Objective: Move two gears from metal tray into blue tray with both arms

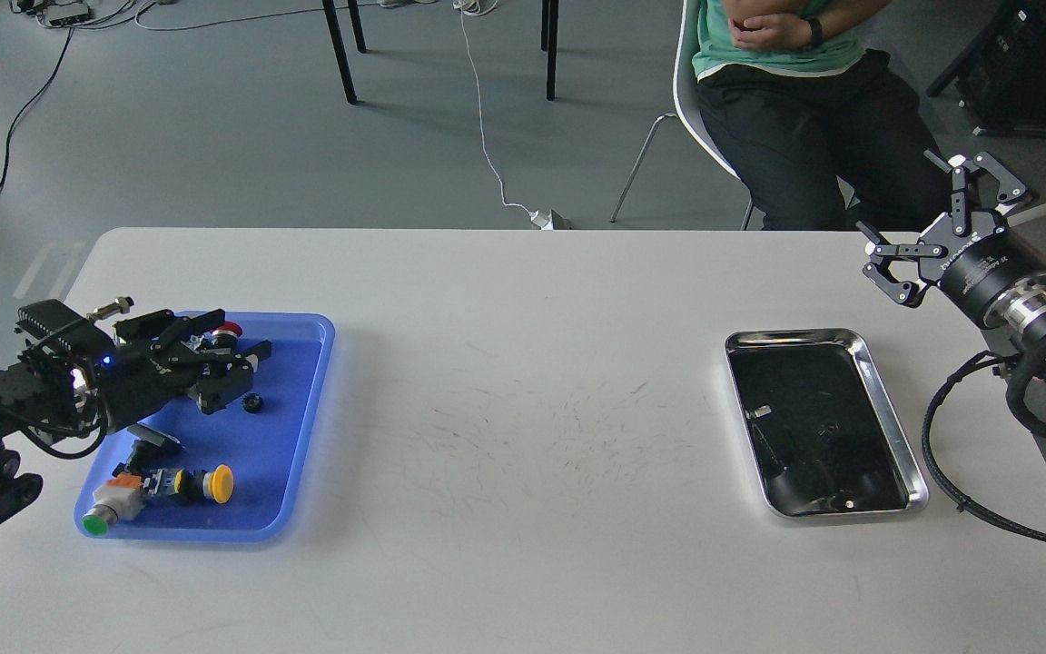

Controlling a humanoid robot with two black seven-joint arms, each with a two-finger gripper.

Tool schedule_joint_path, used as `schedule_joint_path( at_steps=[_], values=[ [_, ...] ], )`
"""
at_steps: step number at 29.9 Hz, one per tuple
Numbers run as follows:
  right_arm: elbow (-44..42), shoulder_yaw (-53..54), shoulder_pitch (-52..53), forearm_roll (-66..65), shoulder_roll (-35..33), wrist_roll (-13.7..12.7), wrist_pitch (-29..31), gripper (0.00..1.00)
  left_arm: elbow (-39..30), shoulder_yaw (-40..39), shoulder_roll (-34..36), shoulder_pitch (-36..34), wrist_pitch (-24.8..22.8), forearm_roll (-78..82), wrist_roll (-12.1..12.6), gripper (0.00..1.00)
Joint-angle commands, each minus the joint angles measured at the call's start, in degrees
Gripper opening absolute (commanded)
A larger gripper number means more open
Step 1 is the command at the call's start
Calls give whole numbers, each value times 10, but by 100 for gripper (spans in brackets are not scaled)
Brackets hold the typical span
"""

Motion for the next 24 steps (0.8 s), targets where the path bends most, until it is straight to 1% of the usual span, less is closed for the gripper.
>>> schedule_joint_path(
  at_steps=[1, 3, 4, 5, 7, 10, 11, 13, 16, 18, 21, 24],
  values=[
    [42, 5, -4, 0, -11, 0, -9, 94, 0, 1, -2, -58, -9, -166, 0, 80],
    [57, 5, -7, 0, -24, 0, -18, 94, 4, 5, -3, -81, -18, -263, 0, 84],
    [64, 6, -10, 0, -30, 0, -20, 94, 5, 1, -3, -91, -32, -308, 0, 84],
    [68, 6, -14, 0, -34, 0, -21, 94, 6, 0, -4, -99, -50, -350, 0, 84],
    [73, 7, -21, 0, -43, 0, -21, 94, 6, -5, -15, -115, -100, -462, 0, 84],
    [87, 8, -21, 0, -58, 0, -23, 94, 7, -9, -55, -127, -154, -627, 0, 86],
    [94, 9, -22, 1, -66, 0, -25, 94, 7, -9, -65, -132, -175, -675, 7, 88],
    [109, 13, -21, 2, -84, 0, -31, 94, 7, -11, -77, -141, -211, -745, 14, 89],
    [130, 17, -21, 2, -124, -1, -36, 94, 16, -36, -92, -147, -246, -814, 16, 93],
    [150, 7, -21, -1, -163, -4, -37, 94, 28, -64, -110, -147, -271, -835, 20, 97],
    [207, -28, -22, -25, -249, -6, -37, 94, 55, -98, -135, -144, -307, -839, 31, 98],
    [276, -93, -22, -107, -348, -5, -36, 94, 65, -104, -145, -141, -314, -838, 34, 98]
  ],
)
